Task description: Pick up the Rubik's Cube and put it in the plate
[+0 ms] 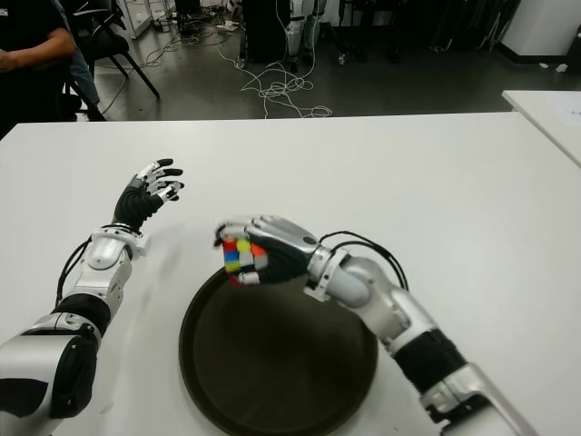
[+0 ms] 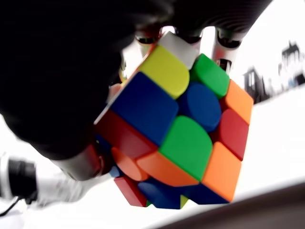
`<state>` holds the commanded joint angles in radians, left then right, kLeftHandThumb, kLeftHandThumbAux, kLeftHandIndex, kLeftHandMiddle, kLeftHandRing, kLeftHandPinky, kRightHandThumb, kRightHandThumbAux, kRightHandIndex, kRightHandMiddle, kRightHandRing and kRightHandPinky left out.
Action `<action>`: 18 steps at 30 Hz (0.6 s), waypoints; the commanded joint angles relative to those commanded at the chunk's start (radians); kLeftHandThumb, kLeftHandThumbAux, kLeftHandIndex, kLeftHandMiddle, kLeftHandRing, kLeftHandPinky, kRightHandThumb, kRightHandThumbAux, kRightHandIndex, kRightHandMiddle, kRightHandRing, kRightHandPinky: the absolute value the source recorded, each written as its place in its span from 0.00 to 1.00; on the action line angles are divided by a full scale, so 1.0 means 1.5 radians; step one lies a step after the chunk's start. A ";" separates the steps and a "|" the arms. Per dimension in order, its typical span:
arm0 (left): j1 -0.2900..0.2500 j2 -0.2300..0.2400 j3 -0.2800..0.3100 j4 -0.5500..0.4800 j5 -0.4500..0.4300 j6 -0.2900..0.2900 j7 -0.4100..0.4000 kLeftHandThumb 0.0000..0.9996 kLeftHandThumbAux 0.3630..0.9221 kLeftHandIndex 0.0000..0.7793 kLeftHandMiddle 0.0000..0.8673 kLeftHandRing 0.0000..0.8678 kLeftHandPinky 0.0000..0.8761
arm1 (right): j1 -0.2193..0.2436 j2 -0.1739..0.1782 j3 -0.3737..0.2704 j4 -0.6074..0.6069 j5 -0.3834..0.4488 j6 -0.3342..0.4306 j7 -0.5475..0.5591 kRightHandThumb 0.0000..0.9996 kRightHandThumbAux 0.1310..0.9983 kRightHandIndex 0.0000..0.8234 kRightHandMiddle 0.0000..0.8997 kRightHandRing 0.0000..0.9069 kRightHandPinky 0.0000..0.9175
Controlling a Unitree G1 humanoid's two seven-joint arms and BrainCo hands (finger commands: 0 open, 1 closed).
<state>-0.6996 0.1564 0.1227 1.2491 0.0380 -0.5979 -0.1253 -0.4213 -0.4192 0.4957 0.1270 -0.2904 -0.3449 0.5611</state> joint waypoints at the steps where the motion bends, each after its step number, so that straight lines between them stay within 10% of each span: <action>1: 0.000 0.000 0.000 0.000 0.000 0.000 0.000 0.19 0.61 0.24 0.30 0.34 0.40 | -0.002 -0.003 -0.002 -0.005 0.005 0.006 0.014 0.69 0.70 0.51 0.61 0.64 0.63; 18: 0.001 -0.001 -0.001 0.000 0.002 -0.010 0.005 0.18 0.58 0.24 0.29 0.33 0.40 | -0.009 -0.079 -0.052 -0.128 0.044 0.097 0.184 0.69 0.70 0.51 0.58 0.55 0.56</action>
<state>-0.6980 0.1553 0.1210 1.2487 0.0415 -0.6126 -0.1184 -0.4344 -0.5371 0.4177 -0.0654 -0.2243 -0.1994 0.8369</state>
